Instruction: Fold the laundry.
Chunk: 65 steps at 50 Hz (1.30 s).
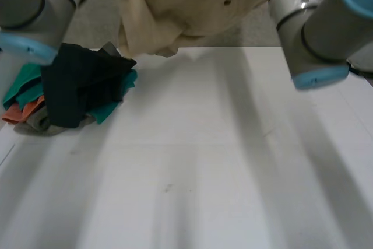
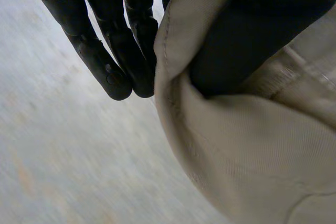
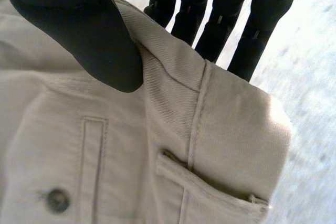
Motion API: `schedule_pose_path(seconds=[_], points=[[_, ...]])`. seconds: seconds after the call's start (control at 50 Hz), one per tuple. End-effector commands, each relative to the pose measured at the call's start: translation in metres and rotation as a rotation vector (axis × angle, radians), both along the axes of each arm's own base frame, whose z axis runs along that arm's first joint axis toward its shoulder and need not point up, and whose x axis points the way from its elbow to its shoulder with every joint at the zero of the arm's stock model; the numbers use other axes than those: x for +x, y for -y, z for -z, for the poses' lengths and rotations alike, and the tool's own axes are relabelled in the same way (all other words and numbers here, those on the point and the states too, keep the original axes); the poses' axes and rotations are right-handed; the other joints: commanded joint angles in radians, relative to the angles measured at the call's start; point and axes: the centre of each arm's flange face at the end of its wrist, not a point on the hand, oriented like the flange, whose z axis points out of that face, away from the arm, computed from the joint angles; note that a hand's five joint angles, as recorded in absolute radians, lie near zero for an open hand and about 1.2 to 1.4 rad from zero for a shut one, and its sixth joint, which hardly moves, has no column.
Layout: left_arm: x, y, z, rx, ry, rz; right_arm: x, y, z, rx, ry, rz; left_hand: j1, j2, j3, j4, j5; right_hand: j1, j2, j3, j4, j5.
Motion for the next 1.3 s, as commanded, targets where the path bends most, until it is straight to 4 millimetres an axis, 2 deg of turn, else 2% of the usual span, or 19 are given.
schedule_pose_path(seconds=[0.02,0.04,0.08,0.1,0.12,0.18,0.24,0.26,0.34,0.38,0.48,0.56,0.7,0.84,0.92,1.06,1.12,1.18,1.3], points=[[0.01,0.002,0.104,0.281,0.124,0.031,-0.008,-0.018,0.097,0.276,-0.201,0.02,0.244,0.197,0.208,0.203,0.215,0.25,0.216,0.209,0.2,0.221],[0.012,-0.004,0.129,0.355,0.155,0.039,-0.011,-0.022,0.123,0.345,-0.243,0.021,0.244,0.197,0.208,0.203,0.215,0.25,0.216,0.209,0.2,0.221],[0.014,-0.01,0.153,0.42,0.191,0.046,-0.015,-0.025,0.148,0.406,-0.285,0.024,0.244,0.197,0.208,0.203,0.215,0.25,0.216,0.209,0.2,0.221],[0.016,-0.016,0.174,0.476,0.227,0.053,-0.018,-0.029,0.171,0.461,-0.321,0.025,0.232,0.186,0.197,0.191,0.204,0.25,0.216,0.209,0.2,0.221],[0.017,-0.019,0.183,0.498,0.247,0.057,-0.019,-0.03,0.181,0.482,-0.339,0.026,0.192,0.145,0.156,0.15,0.163,0.25,0.216,0.209,0.2,0.221],[0.022,-0.033,0.206,0.563,0.332,0.071,-0.024,-0.033,0.208,0.546,-0.398,0.039,-0.01,-0.056,-0.046,-0.051,-0.039,0.25,0.216,0.209,0.2,0.221],[0.025,-0.045,0.209,0.592,0.394,0.08,-0.027,-0.036,0.217,0.57,-0.433,0.043,-0.266,-0.312,-0.301,-0.307,-0.294,0.25,0.216,0.209,0.2,0.221],[0.028,-0.051,0.205,0.599,0.426,0.082,-0.029,-0.039,0.218,0.583,-0.447,0.043,-0.433,-0.479,-0.468,-0.474,-0.461,0.25,0.216,0.209,0.2,0.221],[0.037,-0.062,0.187,0.611,0.47,0.053,-0.031,-0.045,0.212,0.593,-0.458,0.034,-0.712,-0.758,-0.748,-0.753,-0.741,0.25,0.216,0.209,0.2,0.221],[0.041,-0.065,0.178,0.613,0.474,0.033,-0.031,-0.048,0.208,0.591,-0.454,0.032,-0.774,-0.821,-0.81,-0.816,-0.803,0.25,0.216,0.209,0.2,0.221],[0.061,-0.073,0.15,0.626,0.45,-0.056,-0.034,-0.059,0.201,0.601,-0.471,0.031,-0.825,-0.871,-0.86,-0.866,-0.853,0.25,0.216,0.209,0.2,0.221],[0.07,-0.084,0.139,0.673,0.424,-0.109,-0.037,-0.064,0.194,0.595,-0.468,0.041,-0.825,-0.871,-0.86,-0.866,-0.853,0.25,0.216,0.209,0.2,0.221],[0.077,-0.102,0.135,0.778,0.351,-0.169,-0.043,-0.069,0.174,0.56,-0.441,0.081,-0.872,-0.918,-0.907,-0.913,-0.9,0.25,0.216,0.209,0.2,0.221],[0.069,-0.117,0.136,0.874,0.214,-0.217,-0.042,-0.076,0.159,0.533,-0.423,0.078,-0.892,-0.938,-0.928,-0.933,-0.921,0.25,0.216,0.209,0.2,0.221],[0.056,-0.126,0.15,0.936,0.194,-0.214,-0.044,-0.076,0.152,0.519,-0.411,0.085,-0.963,-1.009,-0.998,-1.004,-0.991,0.25,0.216,0.209,0.2,0.221],[0.029,-0.148,0.201,1.035,0.312,-0.204,-0.046,-0.081,0.134,0.513,-0.353,0.073,-0.96,-1.006,-0.995,-1.001,-0.988,0.25,0.216,0.209,0.2,0.221],[0.02,-0.149,0.216,1.02,0.336,-0.206,-0.044,-0.084,0.124,0.509,-0.316,0.059,-0.939,-0.985,-0.975,-0.98,-0.968,0.25,0.216,0.209,0.2,0.221],[0.014,-0.149,0.229,1.003,0.358,-0.219,-0.04,-0.088,0.113,0.497,-0.281,0.038,-0.898,-0.944,-0.934,-0.939,-0.927,0.25,0.216,0.209,0.2,0.221],[0.006,-0.153,0.236,0.959,0.379,-0.234,-0.032,-0.096,0.094,0.477,-0.237,0.003,-0.916,-0.962,-0.951,-0.957,-0.944,0.25,0.216,0.209,0.2,0.221]])
